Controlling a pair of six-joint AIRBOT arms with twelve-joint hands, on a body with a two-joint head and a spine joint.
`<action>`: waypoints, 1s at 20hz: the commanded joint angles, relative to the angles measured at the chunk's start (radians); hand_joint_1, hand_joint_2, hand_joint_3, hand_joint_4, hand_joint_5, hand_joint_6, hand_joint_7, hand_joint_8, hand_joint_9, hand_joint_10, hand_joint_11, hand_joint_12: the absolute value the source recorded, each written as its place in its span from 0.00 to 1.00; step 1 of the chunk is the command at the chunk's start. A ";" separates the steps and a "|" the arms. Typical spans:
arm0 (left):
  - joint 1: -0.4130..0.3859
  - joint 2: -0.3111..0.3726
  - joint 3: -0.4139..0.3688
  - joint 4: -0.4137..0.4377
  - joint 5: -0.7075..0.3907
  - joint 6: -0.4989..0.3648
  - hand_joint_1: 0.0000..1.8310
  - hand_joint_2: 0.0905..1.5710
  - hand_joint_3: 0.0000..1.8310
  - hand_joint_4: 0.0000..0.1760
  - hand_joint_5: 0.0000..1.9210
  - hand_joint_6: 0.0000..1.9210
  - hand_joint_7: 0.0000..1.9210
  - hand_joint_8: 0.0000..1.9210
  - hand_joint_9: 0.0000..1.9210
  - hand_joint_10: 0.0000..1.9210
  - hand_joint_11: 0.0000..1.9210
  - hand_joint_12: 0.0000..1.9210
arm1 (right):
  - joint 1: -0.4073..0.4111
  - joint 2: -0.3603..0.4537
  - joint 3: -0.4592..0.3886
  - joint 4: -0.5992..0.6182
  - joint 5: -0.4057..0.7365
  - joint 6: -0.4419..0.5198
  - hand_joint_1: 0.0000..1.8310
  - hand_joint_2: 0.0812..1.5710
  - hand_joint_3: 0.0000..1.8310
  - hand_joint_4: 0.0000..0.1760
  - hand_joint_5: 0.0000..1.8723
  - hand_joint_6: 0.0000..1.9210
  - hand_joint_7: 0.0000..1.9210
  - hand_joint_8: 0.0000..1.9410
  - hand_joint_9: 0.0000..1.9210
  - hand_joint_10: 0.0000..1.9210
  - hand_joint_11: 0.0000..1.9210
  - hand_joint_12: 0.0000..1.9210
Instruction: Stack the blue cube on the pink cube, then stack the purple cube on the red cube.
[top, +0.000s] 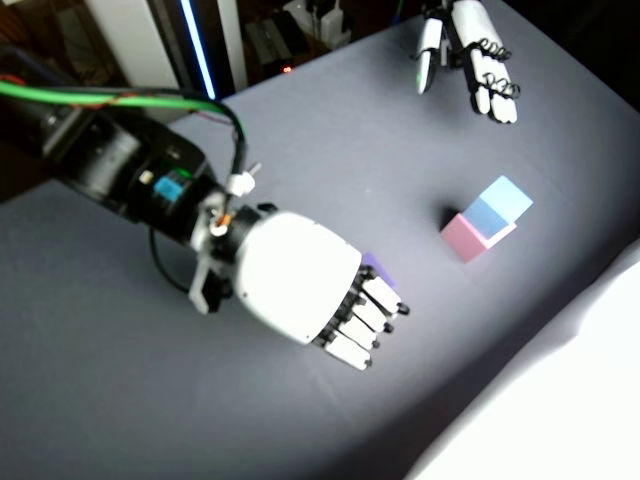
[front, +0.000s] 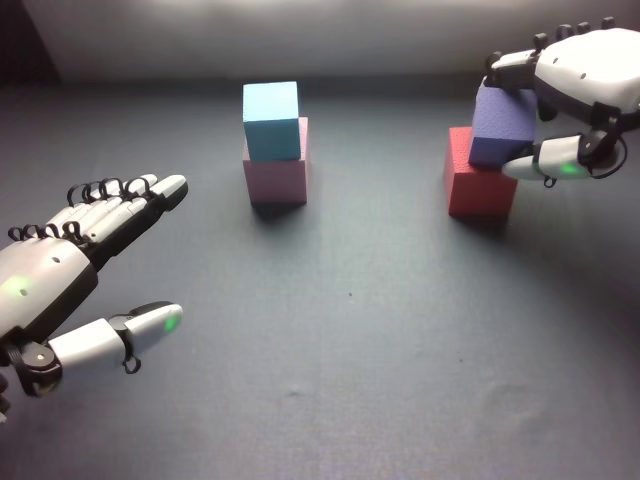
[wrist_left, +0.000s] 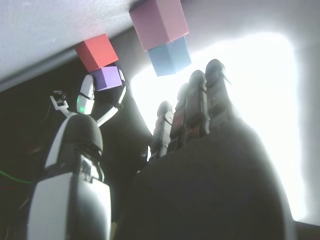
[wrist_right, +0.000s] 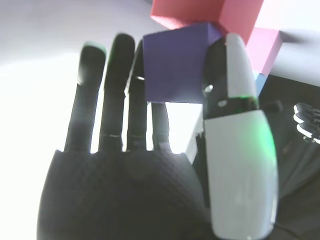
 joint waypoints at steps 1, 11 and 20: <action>0.001 0.000 0.003 0.003 -0.125 -0.008 0.31 0.83 0.00 0.71 0.00 0.00 0.00 0.00 0.00 0.00 0.00 0.00 | 0.017 0.004 -0.003 -0.013 0.112 -0.001 0.62 0.82 0.00 0.00 0.36 0.71 0.35 0.82 0.29 0.73 0.20 0.96; 0.003 -0.002 0.003 0.002 -0.125 -0.008 0.31 0.83 0.00 0.67 0.00 0.00 0.00 0.00 0.00 0.00 0.00 0.00 | 0.031 0.004 -0.011 -0.035 0.121 -0.001 0.61 0.82 0.00 0.05 0.36 0.76 0.32 0.80 0.28 0.63 0.16 0.89; 0.003 -0.002 0.003 0.002 -0.127 -0.010 0.29 0.83 0.00 0.80 0.00 0.00 0.00 0.00 0.00 0.00 0.00 0.00 | 0.032 0.004 0.012 -0.017 0.107 -0.001 0.60 0.83 0.00 0.03 0.36 0.78 0.31 0.80 0.27 0.64 0.15 0.92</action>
